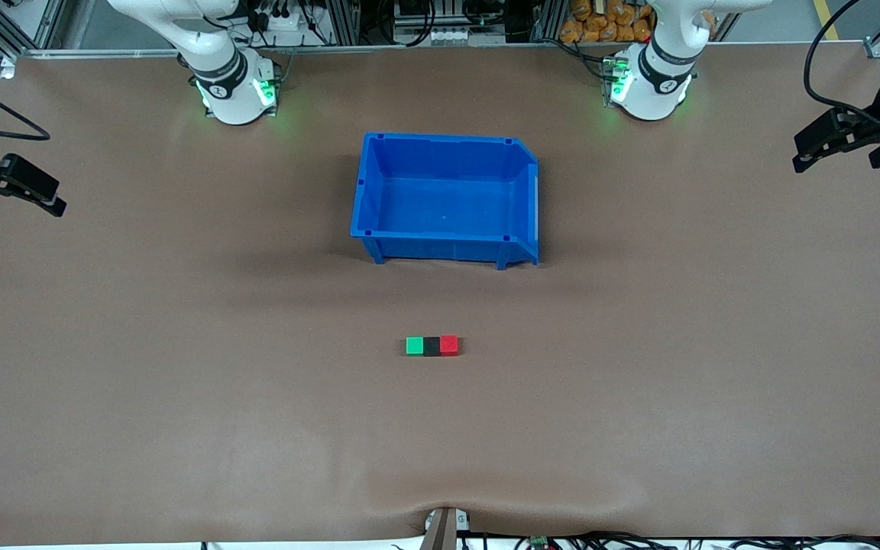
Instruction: Attach green and red cubes to black cube
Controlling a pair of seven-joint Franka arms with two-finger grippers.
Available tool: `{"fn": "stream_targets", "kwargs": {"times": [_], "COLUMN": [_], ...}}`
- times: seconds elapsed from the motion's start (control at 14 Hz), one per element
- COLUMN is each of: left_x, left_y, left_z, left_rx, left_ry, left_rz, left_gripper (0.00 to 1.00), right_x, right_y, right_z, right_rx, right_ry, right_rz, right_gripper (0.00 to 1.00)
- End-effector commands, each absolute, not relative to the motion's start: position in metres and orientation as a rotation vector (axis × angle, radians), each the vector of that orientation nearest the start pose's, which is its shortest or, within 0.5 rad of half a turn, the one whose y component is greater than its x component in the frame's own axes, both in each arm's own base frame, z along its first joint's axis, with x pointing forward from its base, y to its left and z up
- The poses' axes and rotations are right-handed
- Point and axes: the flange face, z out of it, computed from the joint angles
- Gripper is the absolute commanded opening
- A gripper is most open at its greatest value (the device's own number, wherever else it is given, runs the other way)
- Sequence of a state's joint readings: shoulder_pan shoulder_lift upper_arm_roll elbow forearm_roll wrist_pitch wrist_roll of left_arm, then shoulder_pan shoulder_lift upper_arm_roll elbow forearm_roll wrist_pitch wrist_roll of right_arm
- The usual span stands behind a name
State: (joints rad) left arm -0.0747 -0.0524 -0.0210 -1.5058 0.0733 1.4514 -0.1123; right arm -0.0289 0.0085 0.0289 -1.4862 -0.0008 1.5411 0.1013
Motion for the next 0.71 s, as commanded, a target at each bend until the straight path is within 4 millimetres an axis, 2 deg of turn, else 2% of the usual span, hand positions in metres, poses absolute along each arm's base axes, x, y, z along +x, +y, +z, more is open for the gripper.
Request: {"fn": "stream_targets", "kwargs": {"times": [0.0,0.64], "left_x": [0.5168,0.5159], "left_y": [-0.0409,-0.0352], "left_z": [0.6813,0.6898], "left_rx": [-3.084,-3.08], "left_ry": [-0.05,-0.056], "left_rz": [-0.059,-0.099], "left_gripper": [1.0,1.0], "right_x": [0.5547,0.555], "right_y": [0.0019,0.0072], "right_z": [0.6617,0.6607], "right_rx": [-3.145,-3.145], "right_ry": [0.163,0.148], "right_rz": [-0.078,-0.073], "right_gripper": [1.0,1.0]}}
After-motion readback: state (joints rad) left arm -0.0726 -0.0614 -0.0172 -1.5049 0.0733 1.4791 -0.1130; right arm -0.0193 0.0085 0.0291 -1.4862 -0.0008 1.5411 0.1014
